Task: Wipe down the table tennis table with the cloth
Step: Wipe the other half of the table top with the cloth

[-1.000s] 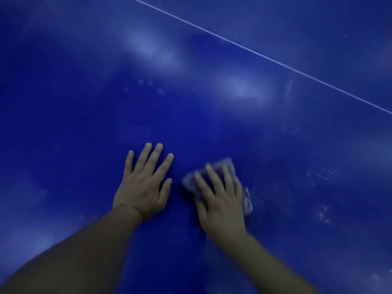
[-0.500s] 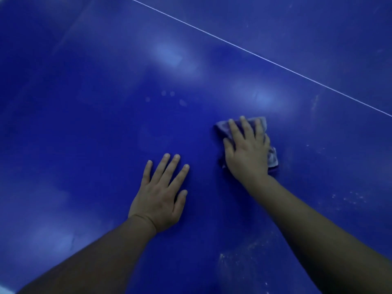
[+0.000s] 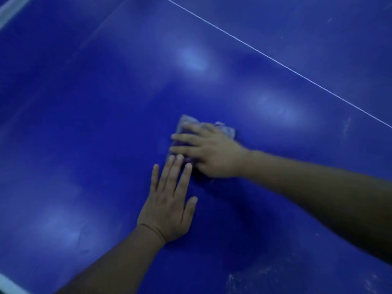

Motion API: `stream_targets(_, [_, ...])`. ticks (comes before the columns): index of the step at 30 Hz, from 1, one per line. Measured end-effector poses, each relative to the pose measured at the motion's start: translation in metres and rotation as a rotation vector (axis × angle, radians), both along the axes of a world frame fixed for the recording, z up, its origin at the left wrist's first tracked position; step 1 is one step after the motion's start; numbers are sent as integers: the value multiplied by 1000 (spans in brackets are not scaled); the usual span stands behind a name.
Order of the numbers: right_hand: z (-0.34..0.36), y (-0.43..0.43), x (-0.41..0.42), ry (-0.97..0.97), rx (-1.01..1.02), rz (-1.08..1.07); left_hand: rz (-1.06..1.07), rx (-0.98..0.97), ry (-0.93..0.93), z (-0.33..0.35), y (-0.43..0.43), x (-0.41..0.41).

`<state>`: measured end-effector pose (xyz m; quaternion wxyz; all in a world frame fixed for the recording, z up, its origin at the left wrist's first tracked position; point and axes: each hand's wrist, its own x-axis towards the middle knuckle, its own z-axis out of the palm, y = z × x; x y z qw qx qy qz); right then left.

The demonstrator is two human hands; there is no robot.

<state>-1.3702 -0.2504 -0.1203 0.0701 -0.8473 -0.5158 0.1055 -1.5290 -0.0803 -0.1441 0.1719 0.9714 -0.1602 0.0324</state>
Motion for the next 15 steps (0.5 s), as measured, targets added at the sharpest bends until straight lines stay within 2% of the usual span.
stream_targets(1, [-3,-16,22,-24,-1,-42,3,9,1,-1,0,1])
stream_targets(3, [-1,-22,69,-45,-30,-348,15,8,13,-2,0,-1])
stream_targets(5, [0,1,88,-73,-42,-635,8,-7,14,-1,-1,-1])
stream_targets(6, [0,18,83,-84,-18,-677,5,-17,5,0,-1,0])
stream_targets(10, [-4,33,-19,-97,46,-421,14,-80,-50,0,2,-1])
stream_targets(13, [-3,-25,-147,-27,18,-377,-57,-95,-48,1,4,-2])
stream_targets(15, [5,-88,-196,-25,-23,-348,-177,-33,-49,2,4,-2])
